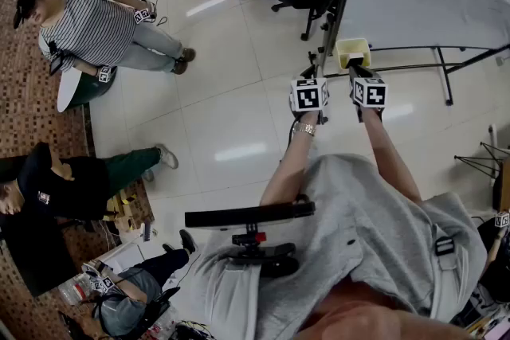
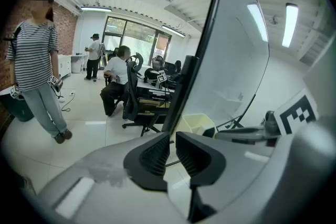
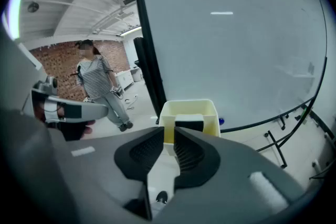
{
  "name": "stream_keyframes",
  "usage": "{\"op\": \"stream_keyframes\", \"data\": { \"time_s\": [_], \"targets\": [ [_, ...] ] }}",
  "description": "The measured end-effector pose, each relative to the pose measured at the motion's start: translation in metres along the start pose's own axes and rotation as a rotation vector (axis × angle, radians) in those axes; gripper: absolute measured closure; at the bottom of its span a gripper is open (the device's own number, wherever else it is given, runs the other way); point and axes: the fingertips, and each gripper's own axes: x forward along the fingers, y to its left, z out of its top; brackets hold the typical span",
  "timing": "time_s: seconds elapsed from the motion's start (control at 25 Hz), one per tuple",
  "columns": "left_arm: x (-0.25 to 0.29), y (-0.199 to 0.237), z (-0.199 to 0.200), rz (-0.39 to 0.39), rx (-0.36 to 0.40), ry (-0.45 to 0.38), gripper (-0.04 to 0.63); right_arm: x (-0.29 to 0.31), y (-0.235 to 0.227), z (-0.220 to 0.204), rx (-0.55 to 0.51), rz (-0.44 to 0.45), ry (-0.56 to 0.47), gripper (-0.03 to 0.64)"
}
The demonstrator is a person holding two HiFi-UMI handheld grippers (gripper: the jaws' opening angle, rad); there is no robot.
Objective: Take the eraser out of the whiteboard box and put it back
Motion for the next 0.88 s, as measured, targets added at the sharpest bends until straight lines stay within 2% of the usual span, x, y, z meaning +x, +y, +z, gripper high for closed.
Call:
{"op": "stream_keyframes", "data": {
  "time_s": [0.16, 0.32, 0.56, 0.72, 0.84, 0.88],
  "targets": [
    [0.014, 0.033, 0.029, -0.009, -0.007, -0.012, 0.565, 0.022, -0.011, 0.012, -0.004, -0.086, 0.018, 0.364],
    [0.031, 0.036, 0.036, -0.047, 0.016, 0.015, 0.565, 0.037, -0.019, 0.002, 0.024, -0.115, 0.061, 0.291],
    [0.047, 0.024, 0.068, -0.093, 0.029, -0.007, 0.565, 0.058, -0.028, -0.007, 0.027, -0.1, 0.121, 0.278],
    [0.05, 0.023, 0.069, -0.094, 0.038, 0.0, 0.565, 0.067, -0.031, -0.019, 0.031, -0.092, 0.167, 0.279],
    [0.053, 0.031, 0.073, -0.082, 0.05, 0.005, 0.565, 0.068, -0.028, -0.017, 0.035, -0.082, 0.201, 0.336],
    [0.056, 0.033, 0.074, -0.08, 0.052, 0.008, 0.565, 0.067, -0.027, -0.015, 0.045, -0.071, 0.207, 0.336]
  ]
}}
